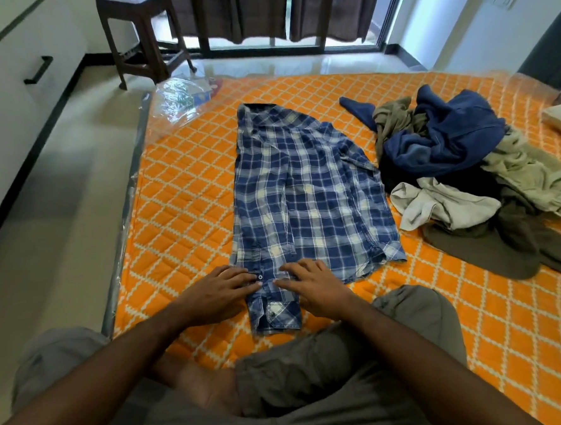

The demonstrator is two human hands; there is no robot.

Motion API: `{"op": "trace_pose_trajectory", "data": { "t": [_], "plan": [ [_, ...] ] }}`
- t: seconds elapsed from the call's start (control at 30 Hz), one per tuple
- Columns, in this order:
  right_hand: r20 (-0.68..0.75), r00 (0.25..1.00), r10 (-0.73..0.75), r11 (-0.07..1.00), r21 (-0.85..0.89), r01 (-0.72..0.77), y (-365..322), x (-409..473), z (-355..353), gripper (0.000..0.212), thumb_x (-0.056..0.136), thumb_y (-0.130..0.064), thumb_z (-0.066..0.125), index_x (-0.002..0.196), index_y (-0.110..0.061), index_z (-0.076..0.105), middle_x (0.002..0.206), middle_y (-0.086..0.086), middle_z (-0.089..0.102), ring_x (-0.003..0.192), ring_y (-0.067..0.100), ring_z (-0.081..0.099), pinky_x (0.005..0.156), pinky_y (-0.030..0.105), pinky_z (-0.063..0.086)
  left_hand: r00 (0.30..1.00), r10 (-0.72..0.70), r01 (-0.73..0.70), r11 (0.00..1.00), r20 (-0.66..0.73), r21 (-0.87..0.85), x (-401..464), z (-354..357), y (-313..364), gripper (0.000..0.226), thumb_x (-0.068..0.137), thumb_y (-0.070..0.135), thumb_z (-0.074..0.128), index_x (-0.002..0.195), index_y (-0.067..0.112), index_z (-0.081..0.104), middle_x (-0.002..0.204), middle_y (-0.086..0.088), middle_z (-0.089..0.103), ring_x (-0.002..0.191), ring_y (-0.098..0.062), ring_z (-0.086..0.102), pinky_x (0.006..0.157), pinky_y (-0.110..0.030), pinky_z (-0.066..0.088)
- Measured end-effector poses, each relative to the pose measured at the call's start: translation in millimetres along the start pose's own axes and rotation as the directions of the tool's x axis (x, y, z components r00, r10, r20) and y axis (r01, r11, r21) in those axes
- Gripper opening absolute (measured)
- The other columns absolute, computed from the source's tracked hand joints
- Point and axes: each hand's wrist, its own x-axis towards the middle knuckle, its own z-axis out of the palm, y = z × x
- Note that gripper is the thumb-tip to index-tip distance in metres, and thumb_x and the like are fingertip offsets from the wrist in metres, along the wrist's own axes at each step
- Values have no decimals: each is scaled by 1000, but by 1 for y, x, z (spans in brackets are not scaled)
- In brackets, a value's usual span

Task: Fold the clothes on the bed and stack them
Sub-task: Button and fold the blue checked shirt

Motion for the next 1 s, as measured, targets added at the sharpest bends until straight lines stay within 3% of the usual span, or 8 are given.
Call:
{"op": "trace_pose_trajectory", "data": {
  "t": [0.13, 0.3, 0.43, 0.5, 0.6, 0.67, 0.8, 1.0],
  "plan": [
    [-35, 989, -147, 984, -111, 142, 8, 3, 7, 55, 95, -41, 63, 146, -32, 47, 151, 3, 45, 131, 26, 47, 102, 45, 45, 999, -22, 22, 1000, 29, -1, 0, 5, 0, 76, 99, 54, 35, 157, 26, -4, 153, 1, 43, 139, -21, 43, 112, -41, 40],
    [-105, 976, -191, 977, -116, 179, 10, 4, 13, 40, 102, -38, 51, 142, -31, 52, 140, 2, 51, 121, 21, 51, 96, 38, 45, 1000, -17, 17, 999, 14, 27, 6, 6, 5, 69, 92, 60, 43, 151, 24, 38, 142, 0, 53, 125, -21, 54, 100, -41, 49],
    [-58, 998, -13, 951, 309, 30, 13, 12, 8, 34, 105, -31, 43, 129, -23, 65, 120, -4, 59, 104, 17, 52, 88, 32, 43, 997, -31, 31, 999, -67, 7, 16, -2, 5, 49, 94, 49, 47, 138, 30, 55, 127, 7, 59, 112, -15, 54, 90, -38, 48],
    [64, 987, 149, 786, 598, -158, 18, 21, 2, 28, 103, -24, 46, 114, -12, 69, 104, 3, 64, 91, 19, 57, 83, 38, 48, 987, -157, 147, 973, -44, -180, 25, -7, -3, 42, 97, 47, 38, 123, 29, 67, 116, 10, 62, 103, -11, 56, 85, -36, 45],
    [225, 911, 345, 383, 853, -355, 26, 39, -16, 16, 102, -22, 56, 101, -12, 67, 87, 4, 65, 73, 14, 58, 73, 37, 50, 856, -419, 481, 433, 303, -762, 43, -30, -18, 44, 104, 43, 37, 94, 17, 71, 91, 0, 67, 78, -13, 60, 74, -35, 48],
    [322, 817, 479, 205, 864, -461, 27, 51, -21, 20, 102, -27, 58, 111, -9, 62, 93, 7, 63, 72, 15, 58, 67, 33, 51, 708, -523, 579, 44, 475, -814, 53, -38, -29, 34, 107, 28, 42, 85, 15, 64, 76, -2, 58, 63, -12, 53, 62, -29, 43],
    [391, 691, 608, 142, 803, -579, 23, 68, -15, 37, 97, -40, 64, 117, -11, 50, 105, 9, 64, 83, 23, 67, 64, 36, 60, 566, -565, 589, -232, 600, -774, 65, -40, -36, 23, 105, 33, 48, 99, 12, 54, 79, -7, 49, 64, -18, 47, 63, -34, 38],
    [275, 740, 613, 246, 825, -509, 18, 68, -13, 31, 97, -16, 64, 125, -15, 51, 103, 8, 64, 91, 25, 66, 83, 47, 59, 625, -643, 659, 132, 442, -740, 62, -31, -27, 26, 100, 30, 60, 86, 8, 54, 74, -7, 58, 63, -17, 52, 61, -34, 44]
  ]
}}
